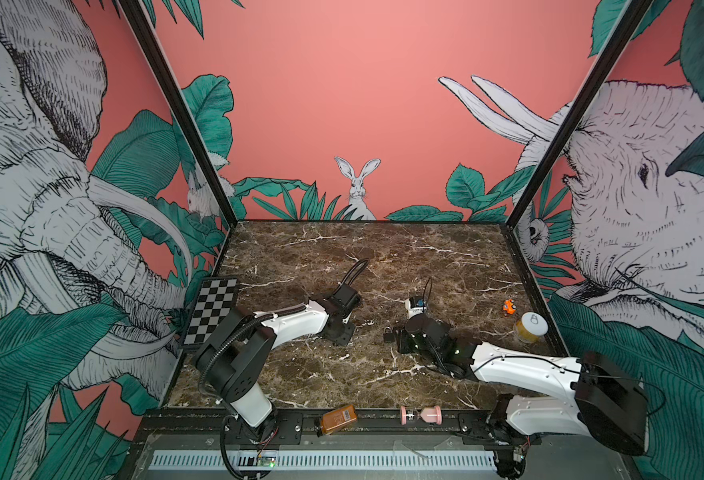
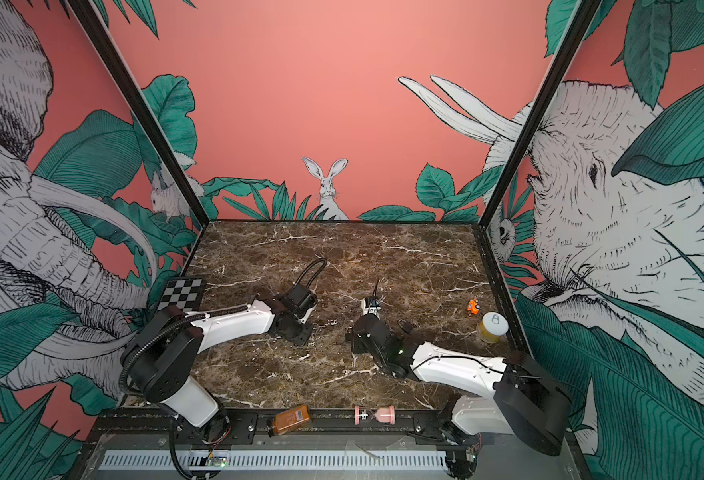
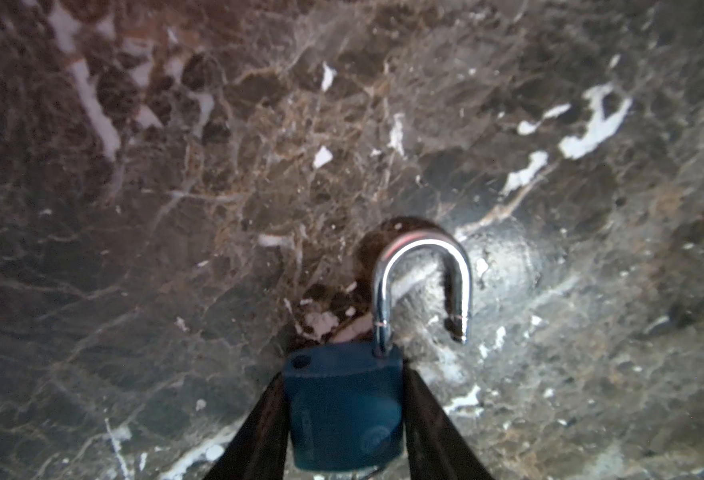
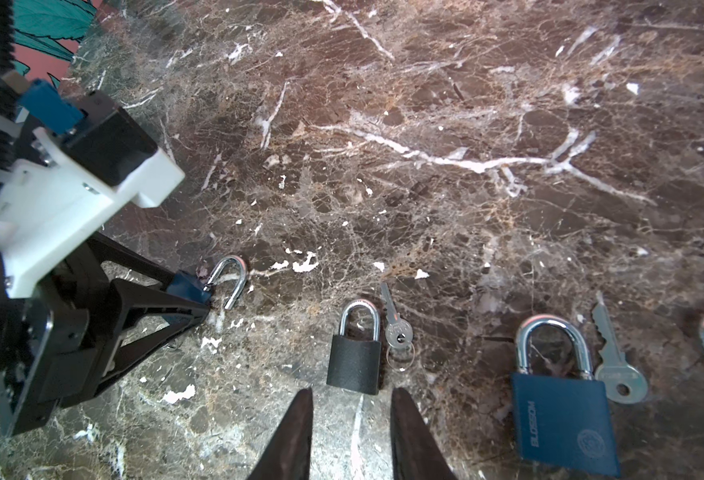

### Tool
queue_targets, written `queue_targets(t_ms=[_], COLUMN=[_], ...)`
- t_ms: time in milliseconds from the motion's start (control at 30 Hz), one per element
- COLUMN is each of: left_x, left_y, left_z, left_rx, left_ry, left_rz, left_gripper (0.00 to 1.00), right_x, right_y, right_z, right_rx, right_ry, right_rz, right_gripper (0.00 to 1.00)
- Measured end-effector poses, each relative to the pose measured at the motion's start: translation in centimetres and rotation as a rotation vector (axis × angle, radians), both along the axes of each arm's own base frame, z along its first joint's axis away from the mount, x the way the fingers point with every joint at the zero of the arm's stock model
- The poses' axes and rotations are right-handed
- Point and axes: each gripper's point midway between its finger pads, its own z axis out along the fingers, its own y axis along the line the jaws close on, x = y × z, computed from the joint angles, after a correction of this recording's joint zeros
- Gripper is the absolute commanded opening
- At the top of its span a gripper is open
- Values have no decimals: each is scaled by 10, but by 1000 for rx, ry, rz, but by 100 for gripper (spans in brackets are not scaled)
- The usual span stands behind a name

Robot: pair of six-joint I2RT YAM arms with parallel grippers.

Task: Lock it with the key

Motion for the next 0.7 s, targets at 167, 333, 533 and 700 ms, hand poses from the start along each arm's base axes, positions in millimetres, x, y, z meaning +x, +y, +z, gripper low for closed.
queue_targets(t_ms=[167, 333, 533, 700], left_x=[0, 1, 12, 22], left_y=[-1, -1, -3, -20], left_z=[0, 1, 9, 43], left_rx=[7, 17, 52, -20], left_ry=[-4, -15, -51, -147], left_rz=[-8, -21, -73, -193], left_gripper=[40, 13, 0, 0], right_x=[0, 1, 1, 16], right_y=[1, 2, 10, 6], right_z=[-1, 1, 4, 43], right_rx=[1, 12, 37, 167], right_ry=[3, -2, 21, 62], right_rz=[-2, -4, 115, 241], right_gripper=[31, 32, 33, 33])
